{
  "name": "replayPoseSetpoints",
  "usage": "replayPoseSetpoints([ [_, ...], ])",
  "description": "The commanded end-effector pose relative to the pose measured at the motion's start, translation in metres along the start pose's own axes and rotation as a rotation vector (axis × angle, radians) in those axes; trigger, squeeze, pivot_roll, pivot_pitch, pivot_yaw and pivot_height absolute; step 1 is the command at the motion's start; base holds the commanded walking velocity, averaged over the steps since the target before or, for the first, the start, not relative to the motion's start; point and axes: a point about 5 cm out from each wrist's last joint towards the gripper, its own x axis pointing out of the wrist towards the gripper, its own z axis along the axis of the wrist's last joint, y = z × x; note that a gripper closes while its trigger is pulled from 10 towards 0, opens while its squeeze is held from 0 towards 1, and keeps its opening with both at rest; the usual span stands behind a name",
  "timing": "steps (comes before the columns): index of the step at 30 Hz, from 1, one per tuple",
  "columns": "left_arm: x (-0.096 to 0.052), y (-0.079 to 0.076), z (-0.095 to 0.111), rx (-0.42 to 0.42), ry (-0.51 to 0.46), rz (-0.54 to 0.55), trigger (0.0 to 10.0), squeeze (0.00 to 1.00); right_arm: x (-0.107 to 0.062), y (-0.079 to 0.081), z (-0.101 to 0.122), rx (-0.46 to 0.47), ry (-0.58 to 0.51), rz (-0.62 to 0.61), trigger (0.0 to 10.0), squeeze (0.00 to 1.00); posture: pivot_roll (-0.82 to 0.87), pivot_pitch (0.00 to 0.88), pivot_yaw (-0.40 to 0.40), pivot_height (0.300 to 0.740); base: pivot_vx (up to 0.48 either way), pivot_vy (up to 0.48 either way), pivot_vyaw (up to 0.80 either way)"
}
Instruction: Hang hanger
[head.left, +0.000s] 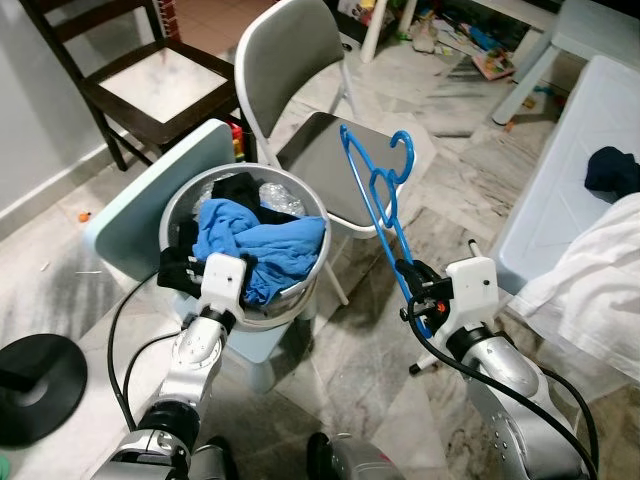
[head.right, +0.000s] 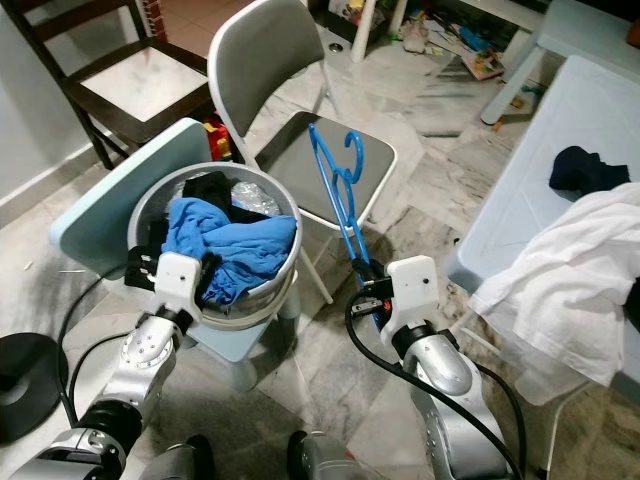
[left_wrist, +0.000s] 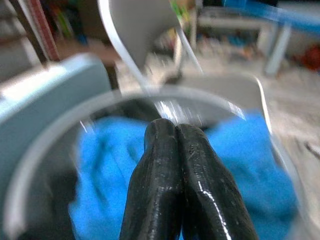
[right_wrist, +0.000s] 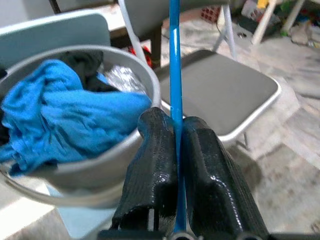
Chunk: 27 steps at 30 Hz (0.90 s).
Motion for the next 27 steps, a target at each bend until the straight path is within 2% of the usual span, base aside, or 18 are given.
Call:
replayPoseSetpoints([
  [1,0.005,-0.001,0.014,0.02,-0.067,-0.012,0.0,0.0,0.001,-0.002,-0.002,-0.002,-0.006,-0.016,10.0,0.0,-0.23,0.142,-0.077,0.74,0.0,0.0,0.0],
  [4,0.009,0.001,0.024,0.046,-0.113,-0.027,0.0,0.0,0.005,-0.001,-0.002,0.002,-0.015,-0.02,10.0,0.0,-0.22,0.14,-0.066,0.74,0.0,0.0,0.0],
  [7,0.004,0.001,0.012,0.059,-0.047,-0.05,0.0,0.0,0.006,-0.001,-0.003,0.008,-0.021,-0.024,10.0,0.0,-0.21,0.145,-0.06,0.74,0.0,0.0,0.0],
  [8,0.003,0.002,0.01,0.066,-0.038,-0.046,2.4,0.0,0.006,0.0,-0.003,0.008,-0.021,-0.024,10.0,0.0,-0.21,0.148,-0.06,0.74,0.0,0.0,0.0],
  [9,-0.001,0.005,0.005,0.067,-0.011,-0.011,10.0,0.0,0.006,0.001,-0.004,0.01,-0.023,-0.023,10.0,0.0,-0.21,0.153,-0.061,0.74,0.0,0.0,0.0],
  [10,-0.002,0.006,0.002,0.063,0.003,0.002,10.0,0.0,0.006,0.001,-0.005,0.011,-0.024,-0.022,10.0,0.0,-0.21,0.153,-0.061,0.74,0.0,0.0,0.0],
  [11,-0.005,0.006,0.001,0.048,0.003,0.001,10.0,1.0,0.005,0.002,-0.006,0.012,-0.023,-0.021,10.0,0.0,-0.21,0.152,-0.06,0.74,0.0,0.0,0.0],
  [13,-0.016,0.007,-0.003,0.04,0.004,0.008,10.0,1.0,0.004,0.002,-0.008,0.012,-0.024,-0.021,10.0,0.0,-0.21,0.149,-0.055,0.74,0.0,0.0,0.0],
  [14,-0.016,0.007,-0.003,0.04,0.004,0.008,10.0,1.0,0.004,0.002,-0.008,0.012,-0.024,-0.021,10.0,0.0,-0.21,0.149,-0.055,0.74,0.0,0.0,0.0],
  [15,-0.024,0.007,-0.008,0.019,0.017,0.028,10.0,1.0,0.005,0.002,-0.009,0.012,-0.024,-0.02,10.0,0.0,-0.21,0.148,-0.053,0.74,0.0,0.0,0.0],
  [16,-0.024,0.007,-0.008,0.019,0.017,0.028,10.0,1.0,0.005,0.002,-0.009,0.012,-0.024,-0.02,10.0,0.0,-0.21,0.148,-0.053,0.74,0.0,0.0,0.0],
  [19,-0.036,0.005,-0.015,0.001,0.041,0.056,10.0,1.0,0.007,0.002,-0.009,0.014,-0.027,-0.022,10.0,0.0,-0.2,0.147,-0.053,0.74,0.0,0.0,0.0],
  [25,-0.044,0.002,-0.015,0.012,0.048,0.048,10.0,1.0,0.009,0.005,-0.008,0.014,-0.032,-0.01,10.0,0.0,-0.19,0.149,-0.055,0.74,0.0,0.0,0.0],
  [26,-0.045,-0.001,-0.013,0.006,0.036,0.033,10.0,0.09,0.009,0.005,-0.009,0.014,-0.032,-0.007,10.0,0.0,-0.19,0.148,-0.055,0.74,0.0,0.0,0.0],
  [27,-0.044,-0.002,-0.011,0.003,0.03,0.024,10.0,0.09,0.009,0.005,-0.009,0.014,-0.032,-0.006,10.0,0.0,-0.19,0.148,-0.056,0.74,0.0,0.0,0.0],
])
